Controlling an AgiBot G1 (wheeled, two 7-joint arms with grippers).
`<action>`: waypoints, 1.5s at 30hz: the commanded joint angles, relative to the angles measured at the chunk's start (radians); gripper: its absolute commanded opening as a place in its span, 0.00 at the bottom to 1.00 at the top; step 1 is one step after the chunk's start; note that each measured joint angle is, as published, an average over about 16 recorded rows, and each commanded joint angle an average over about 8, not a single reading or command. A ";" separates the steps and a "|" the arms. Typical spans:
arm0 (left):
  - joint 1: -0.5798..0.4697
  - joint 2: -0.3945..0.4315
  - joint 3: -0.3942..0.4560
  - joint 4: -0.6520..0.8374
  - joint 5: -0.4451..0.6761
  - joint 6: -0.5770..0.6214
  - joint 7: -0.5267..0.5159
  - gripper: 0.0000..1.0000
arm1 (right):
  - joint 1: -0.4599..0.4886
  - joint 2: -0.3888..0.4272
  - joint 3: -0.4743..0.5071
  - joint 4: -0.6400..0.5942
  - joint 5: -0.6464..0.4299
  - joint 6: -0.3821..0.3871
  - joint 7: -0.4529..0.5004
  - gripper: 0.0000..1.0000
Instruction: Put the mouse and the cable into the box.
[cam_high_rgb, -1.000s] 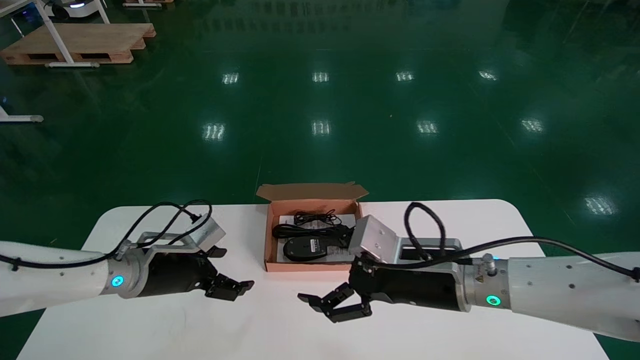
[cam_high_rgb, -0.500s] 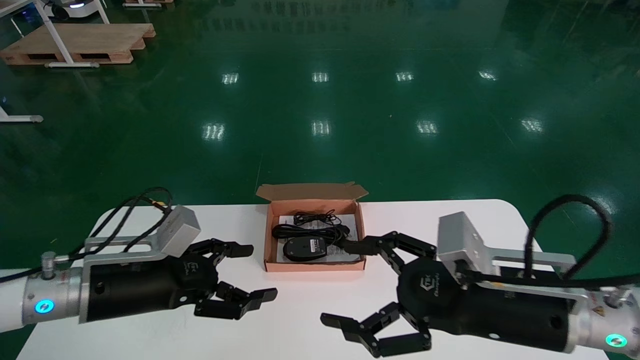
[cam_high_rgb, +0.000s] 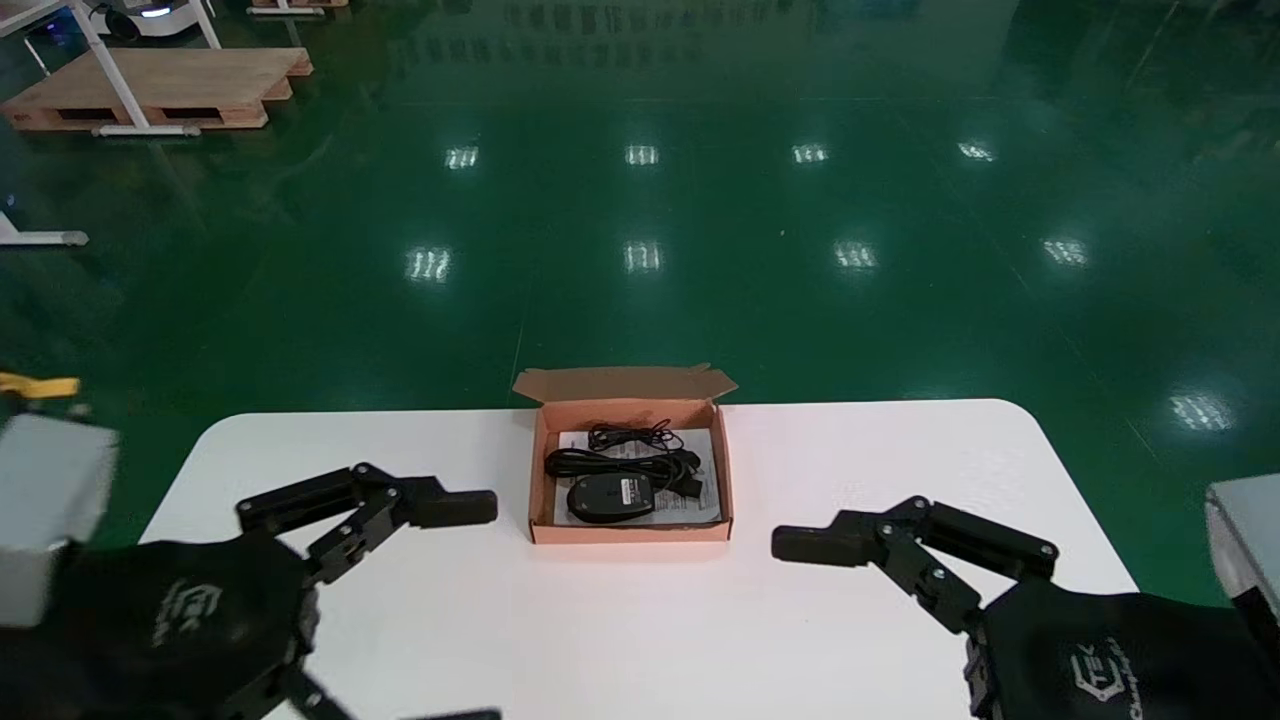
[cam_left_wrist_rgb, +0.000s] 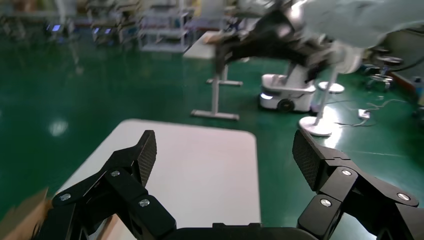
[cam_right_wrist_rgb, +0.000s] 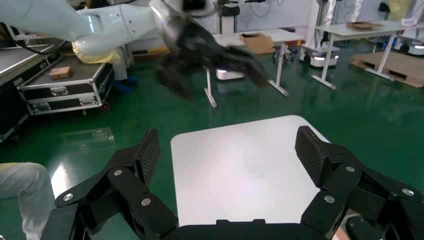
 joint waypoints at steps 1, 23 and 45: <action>0.022 -0.024 -0.034 -0.035 -0.052 0.037 0.019 1.00 | -0.012 0.014 0.018 0.010 0.017 -0.017 0.004 1.00; 0.025 -0.027 -0.037 -0.038 -0.057 0.040 0.022 1.00 | -0.010 0.011 0.015 0.008 0.014 -0.014 0.003 1.00; 0.020 -0.021 -0.029 -0.029 -0.043 0.031 0.019 1.00 | -0.008 0.009 0.011 0.007 0.011 -0.011 0.003 1.00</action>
